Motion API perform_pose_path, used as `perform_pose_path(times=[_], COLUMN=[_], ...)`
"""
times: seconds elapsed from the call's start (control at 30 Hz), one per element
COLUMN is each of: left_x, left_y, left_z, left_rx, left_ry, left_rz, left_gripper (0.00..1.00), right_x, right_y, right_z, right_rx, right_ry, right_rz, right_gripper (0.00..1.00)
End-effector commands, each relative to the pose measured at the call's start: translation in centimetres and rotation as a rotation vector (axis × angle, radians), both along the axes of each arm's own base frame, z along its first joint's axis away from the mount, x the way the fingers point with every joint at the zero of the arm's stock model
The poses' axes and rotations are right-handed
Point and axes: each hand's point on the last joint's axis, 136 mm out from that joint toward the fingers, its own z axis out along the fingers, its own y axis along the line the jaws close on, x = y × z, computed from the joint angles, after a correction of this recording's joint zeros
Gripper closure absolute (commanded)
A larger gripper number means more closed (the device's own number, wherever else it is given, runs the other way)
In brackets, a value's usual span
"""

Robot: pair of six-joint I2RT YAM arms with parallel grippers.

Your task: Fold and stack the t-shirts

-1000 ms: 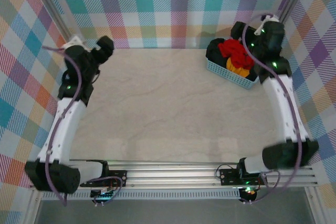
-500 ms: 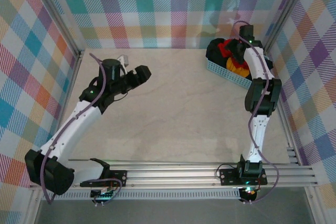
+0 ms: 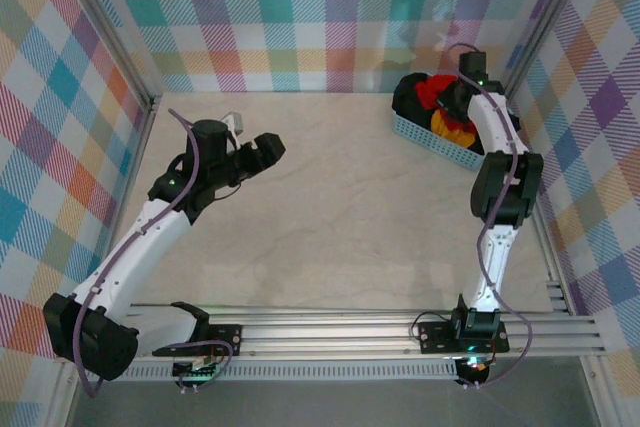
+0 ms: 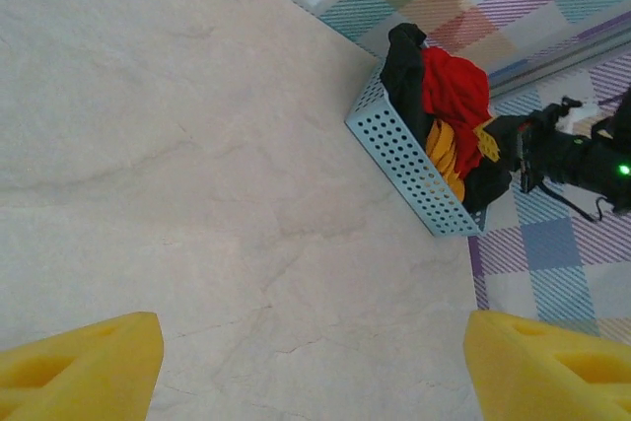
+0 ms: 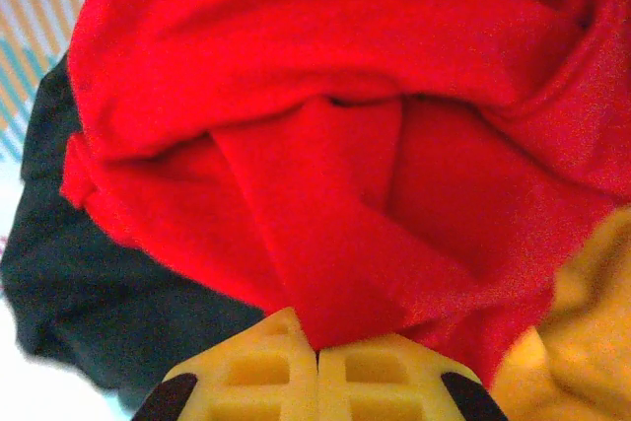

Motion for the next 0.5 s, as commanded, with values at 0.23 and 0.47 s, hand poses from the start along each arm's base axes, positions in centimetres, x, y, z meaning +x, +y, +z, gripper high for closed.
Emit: perform_pose_path(times=[0.23,0.47], left_x=[-0.7,-0.9], left_y=[0.2,1.9], left_z=[2.0,3.3], left_rx=[-0.017,0.002], left_ry=[-0.025,-0.041], left_rz=[0.017,0.1], left_gripper=[0.21,0.2], right_x=[-7.1,-13.4], right_y=[9.0,14.1], right_z=[29.0,40.8], right_rx=[-0.069,-0.009], right_ry=[-0.678,-0.904], right_rz=[0.237,0.48], right_gripper=[1.0,1.0])
